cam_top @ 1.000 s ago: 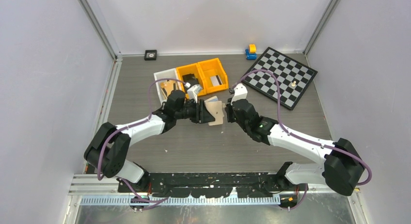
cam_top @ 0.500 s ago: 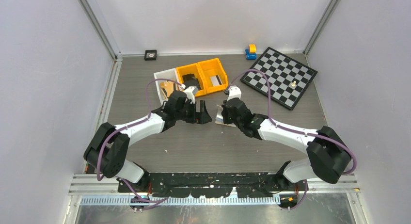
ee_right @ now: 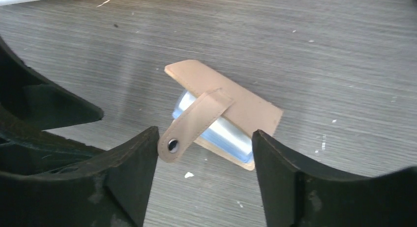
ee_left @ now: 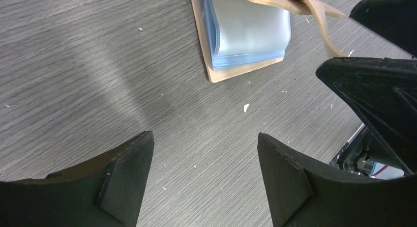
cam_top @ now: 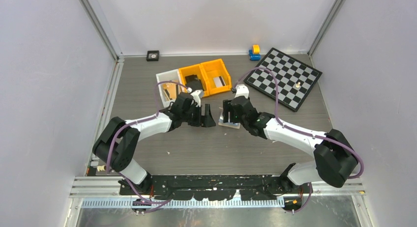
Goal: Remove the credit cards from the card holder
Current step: Open the card holder at the center of the board, then pick up the card holder from the center of the board.
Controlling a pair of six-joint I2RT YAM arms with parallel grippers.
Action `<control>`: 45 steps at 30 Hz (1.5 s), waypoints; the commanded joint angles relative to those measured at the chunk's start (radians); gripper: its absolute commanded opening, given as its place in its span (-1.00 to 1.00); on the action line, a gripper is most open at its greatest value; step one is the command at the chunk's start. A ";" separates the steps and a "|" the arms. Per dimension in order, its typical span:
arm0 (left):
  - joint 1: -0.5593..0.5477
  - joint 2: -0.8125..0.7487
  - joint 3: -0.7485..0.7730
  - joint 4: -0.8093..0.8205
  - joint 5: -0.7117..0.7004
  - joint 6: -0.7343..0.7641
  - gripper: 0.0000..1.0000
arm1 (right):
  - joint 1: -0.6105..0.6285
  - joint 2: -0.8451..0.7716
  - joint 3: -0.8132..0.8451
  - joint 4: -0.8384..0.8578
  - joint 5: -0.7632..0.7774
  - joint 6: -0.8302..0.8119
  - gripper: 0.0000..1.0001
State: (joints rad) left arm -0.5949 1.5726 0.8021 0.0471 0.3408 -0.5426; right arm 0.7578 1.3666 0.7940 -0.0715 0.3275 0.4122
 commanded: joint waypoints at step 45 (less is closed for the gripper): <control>-0.002 -0.021 0.013 0.079 0.006 -0.015 0.53 | -0.144 0.084 0.004 0.138 -0.061 0.101 -0.99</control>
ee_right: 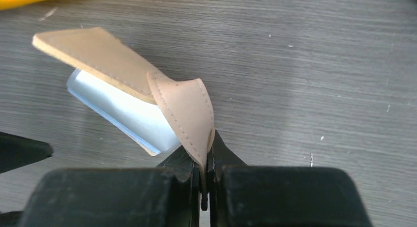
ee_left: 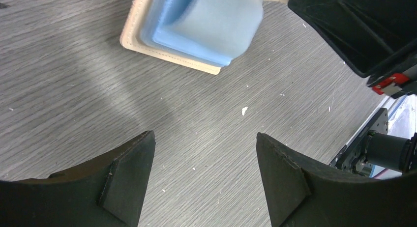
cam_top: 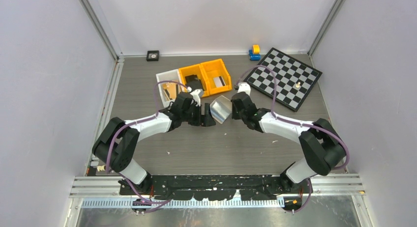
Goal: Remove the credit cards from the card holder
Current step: Pick up the card holder from the center of the board.
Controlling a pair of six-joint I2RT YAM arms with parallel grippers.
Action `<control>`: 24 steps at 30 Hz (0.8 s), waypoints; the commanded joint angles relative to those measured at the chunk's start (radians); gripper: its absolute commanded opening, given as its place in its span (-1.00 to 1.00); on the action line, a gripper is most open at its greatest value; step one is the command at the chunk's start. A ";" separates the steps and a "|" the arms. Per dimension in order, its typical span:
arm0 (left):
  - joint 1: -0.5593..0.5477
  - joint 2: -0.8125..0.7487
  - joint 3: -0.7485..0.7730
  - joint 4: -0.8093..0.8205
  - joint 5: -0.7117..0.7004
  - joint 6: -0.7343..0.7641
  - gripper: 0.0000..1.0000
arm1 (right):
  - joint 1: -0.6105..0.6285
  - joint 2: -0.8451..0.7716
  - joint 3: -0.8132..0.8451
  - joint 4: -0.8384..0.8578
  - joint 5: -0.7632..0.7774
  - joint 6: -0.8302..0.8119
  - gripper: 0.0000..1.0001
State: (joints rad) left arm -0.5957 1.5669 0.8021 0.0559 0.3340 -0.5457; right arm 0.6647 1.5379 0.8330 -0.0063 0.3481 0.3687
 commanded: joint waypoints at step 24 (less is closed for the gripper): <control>0.088 -0.193 -0.204 0.394 0.023 -0.157 0.54 | -0.182 -0.224 -0.185 0.317 -0.597 0.509 -0.99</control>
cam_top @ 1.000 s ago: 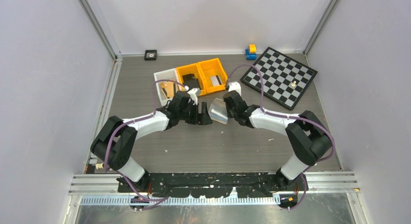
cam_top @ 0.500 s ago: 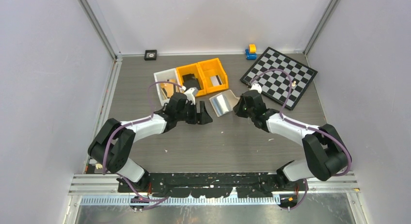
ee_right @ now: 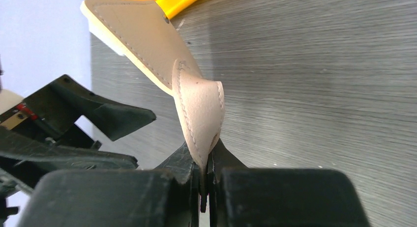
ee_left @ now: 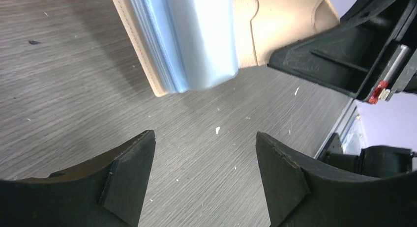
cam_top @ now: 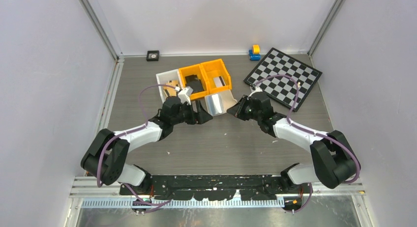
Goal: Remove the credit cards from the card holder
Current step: Pick up the card holder from the center of the board.
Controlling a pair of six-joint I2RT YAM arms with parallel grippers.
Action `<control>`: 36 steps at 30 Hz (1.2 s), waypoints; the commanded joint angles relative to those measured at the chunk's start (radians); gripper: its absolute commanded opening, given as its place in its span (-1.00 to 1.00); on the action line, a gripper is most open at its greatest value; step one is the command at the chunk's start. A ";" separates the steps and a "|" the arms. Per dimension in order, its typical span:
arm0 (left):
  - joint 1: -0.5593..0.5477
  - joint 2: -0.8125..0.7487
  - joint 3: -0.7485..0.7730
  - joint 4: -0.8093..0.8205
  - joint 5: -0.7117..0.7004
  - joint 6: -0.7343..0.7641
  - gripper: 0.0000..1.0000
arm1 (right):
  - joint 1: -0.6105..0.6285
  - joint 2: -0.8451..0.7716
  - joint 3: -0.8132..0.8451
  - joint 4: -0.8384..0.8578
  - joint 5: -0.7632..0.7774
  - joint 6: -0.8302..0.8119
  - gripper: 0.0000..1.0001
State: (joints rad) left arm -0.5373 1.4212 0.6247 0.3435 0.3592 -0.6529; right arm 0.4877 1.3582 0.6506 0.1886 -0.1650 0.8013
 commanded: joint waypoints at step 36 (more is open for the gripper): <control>0.170 0.172 -0.107 0.728 0.336 -0.395 0.10 | -0.012 0.006 -0.016 0.221 -0.211 0.138 -0.99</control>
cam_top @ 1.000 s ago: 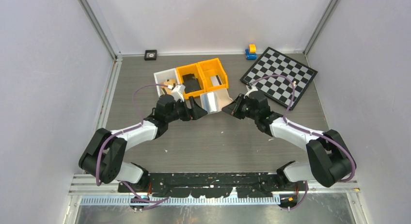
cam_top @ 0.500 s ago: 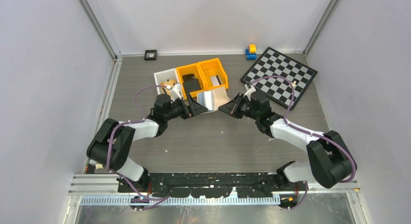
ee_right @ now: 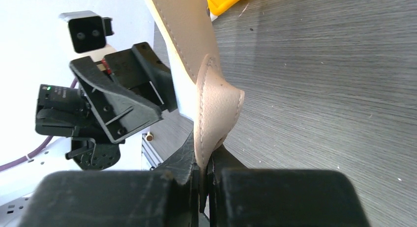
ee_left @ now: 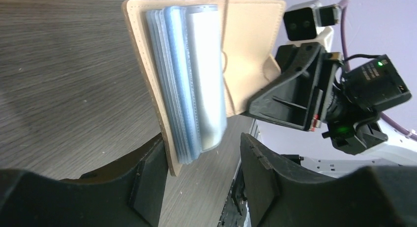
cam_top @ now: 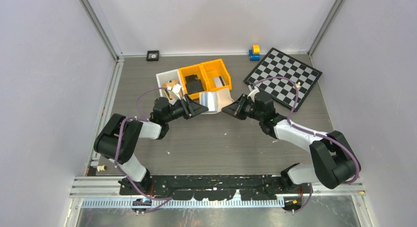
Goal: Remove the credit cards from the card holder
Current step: Pick up the card holder from the center of the board, then place the card holder at the center of the board.
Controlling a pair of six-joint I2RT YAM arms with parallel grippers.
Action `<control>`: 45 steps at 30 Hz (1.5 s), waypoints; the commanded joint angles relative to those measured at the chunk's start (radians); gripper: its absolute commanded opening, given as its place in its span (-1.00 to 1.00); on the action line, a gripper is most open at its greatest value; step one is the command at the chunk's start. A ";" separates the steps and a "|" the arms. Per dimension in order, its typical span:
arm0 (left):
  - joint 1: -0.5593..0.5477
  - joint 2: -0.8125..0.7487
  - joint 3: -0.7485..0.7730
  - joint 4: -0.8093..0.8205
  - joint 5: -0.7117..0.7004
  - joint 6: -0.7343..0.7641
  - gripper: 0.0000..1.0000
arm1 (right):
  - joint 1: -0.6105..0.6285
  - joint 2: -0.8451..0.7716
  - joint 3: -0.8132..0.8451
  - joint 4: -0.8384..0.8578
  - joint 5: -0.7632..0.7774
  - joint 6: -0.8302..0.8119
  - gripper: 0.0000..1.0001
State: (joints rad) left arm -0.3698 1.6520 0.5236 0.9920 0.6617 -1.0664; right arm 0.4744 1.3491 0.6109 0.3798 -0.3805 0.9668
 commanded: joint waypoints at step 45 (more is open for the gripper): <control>-0.182 -0.038 0.206 -0.503 -0.052 0.337 -0.83 | 0.056 0.188 0.084 -0.012 0.068 -0.163 0.45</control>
State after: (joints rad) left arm -0.5438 1.6543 0.7036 0.4801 0.5678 -0.7536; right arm 0.5247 1.5326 0.6491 0.3397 -0.3328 0.8196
